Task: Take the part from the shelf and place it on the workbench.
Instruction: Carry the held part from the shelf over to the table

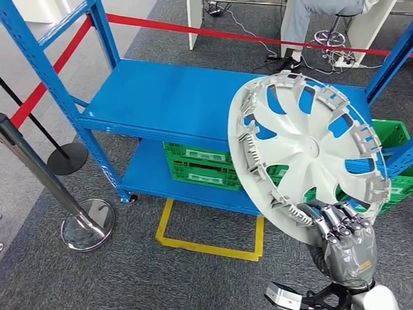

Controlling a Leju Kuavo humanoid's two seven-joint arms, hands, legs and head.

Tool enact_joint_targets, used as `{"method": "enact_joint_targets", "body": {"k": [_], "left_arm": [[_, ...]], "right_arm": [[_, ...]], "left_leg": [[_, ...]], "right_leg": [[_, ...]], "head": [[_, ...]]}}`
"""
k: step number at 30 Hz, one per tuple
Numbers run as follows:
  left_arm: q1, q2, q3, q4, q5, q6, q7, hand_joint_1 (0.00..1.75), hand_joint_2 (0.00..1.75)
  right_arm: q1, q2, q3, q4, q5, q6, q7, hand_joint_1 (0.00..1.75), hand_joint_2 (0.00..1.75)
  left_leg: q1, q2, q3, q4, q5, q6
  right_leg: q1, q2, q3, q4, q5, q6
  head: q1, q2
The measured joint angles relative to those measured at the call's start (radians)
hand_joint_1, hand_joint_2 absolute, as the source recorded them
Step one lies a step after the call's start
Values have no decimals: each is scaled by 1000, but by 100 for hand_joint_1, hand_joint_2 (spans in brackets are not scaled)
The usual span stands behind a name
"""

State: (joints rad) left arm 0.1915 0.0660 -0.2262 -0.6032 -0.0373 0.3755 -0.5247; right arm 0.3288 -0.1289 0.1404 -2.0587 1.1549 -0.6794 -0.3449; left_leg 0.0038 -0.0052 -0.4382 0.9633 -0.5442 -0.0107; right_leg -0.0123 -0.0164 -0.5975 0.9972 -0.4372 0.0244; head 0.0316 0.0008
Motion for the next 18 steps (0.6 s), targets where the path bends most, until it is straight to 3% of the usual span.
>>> {"method": "enact_joint_targets", "body": {"k": [2,3,4,6,7,8,9,11,13,14,16,17,18], "left_arm": [[21,4,0,-29,-6,5,36,0,175],[33,7,1,-47,-7,9,53,0,175],[44,10,4,-64,-7,13,65,0,175],[64,14,13,-96,-8,17,80,0,175],[73,15,18,-109,-9,17,84,0,175],[83,16,24,-124,-10,17,87,0,175],[93,17,29,-137,-11,17,91,0,175],[109,18,43,-164,-12,17,97,0,175],[122,19,55,-189,-15,17,102,0,175],[128,19,62,-199,-17,17,104,0,175],[138,20,75,-216,-18,17,105,0,175],[143,21,81,-222,-18,17,105,0,175],[147,21,87,-227,-18,17,106,0,175]], "right_arm": [[2,0,-5,-4,0,0,1,175,175],[3,-2,-7,-4,1,0,2,175,175],[4,-3,-10,-5,2,0,4,175,175],[5,-7,-17,-5,2,0,6,175,175],[6,-8,-19,-4,0,0,7,175,175],[6,-8,-22,-4,-2,0,8,175,175],[7,-9,-24,-4,-4,0,8,175,175],[8,-10,-27,-4,-6,0,10,175,175],[7,-11,-29,-3,-4,0,11,175,175],[7,-12,-30,-3,-4,0,11,175,175],[9,-14,-29,0,-2,0,12,175,175],[10,-14,-29,1,0,0,12,175,175],[11,-15,-29,3,3,0,12,175,175]], "left_leg": [[1,4,-16,-5,12,17],[1,7,-27,-7,23,28],[1,9,-39,-9,35,37],[-5,11,-67,-6,57,46],[-9,12,-83,-5,68,48],[-12,12,-98,-2,79,48],[-14,12,-114,1,89,48],[-17,11,-142,10,107,45],[-20,10,-164,24,123,38],[-21,9,-172,28,132,33],[-21,8,-184,31,150,23],[-20,8,-190,35,144,18],[-18,7,-196,51,119,11]], "right_leg": [[-3,3,-16,8,-6,12],[-4,5,-28,30,-36,15],[-5,8,-42,71,-84,17],[-5,11,-69,195,-183,19],[-5,12,-73,250,-203,20],[-5,12,-66,281,-198,19],[-5,12,-43,278,-172,18],[-2,12,49,178,-118,11],[2,13,154,30,-121,3],[4,13,182,-18,-135,1],[4,12,184,-50,-142,-8],[3,11,172,-50,-135,-13],[1,9,162,-49,-126,-21]], "head": [[0,0],[1,0],[2,0],[3,0],[3,0],[3,0],[3,0],[3,0],[2,0],[2,0],[2,0],[2,0],[1,0]]}}
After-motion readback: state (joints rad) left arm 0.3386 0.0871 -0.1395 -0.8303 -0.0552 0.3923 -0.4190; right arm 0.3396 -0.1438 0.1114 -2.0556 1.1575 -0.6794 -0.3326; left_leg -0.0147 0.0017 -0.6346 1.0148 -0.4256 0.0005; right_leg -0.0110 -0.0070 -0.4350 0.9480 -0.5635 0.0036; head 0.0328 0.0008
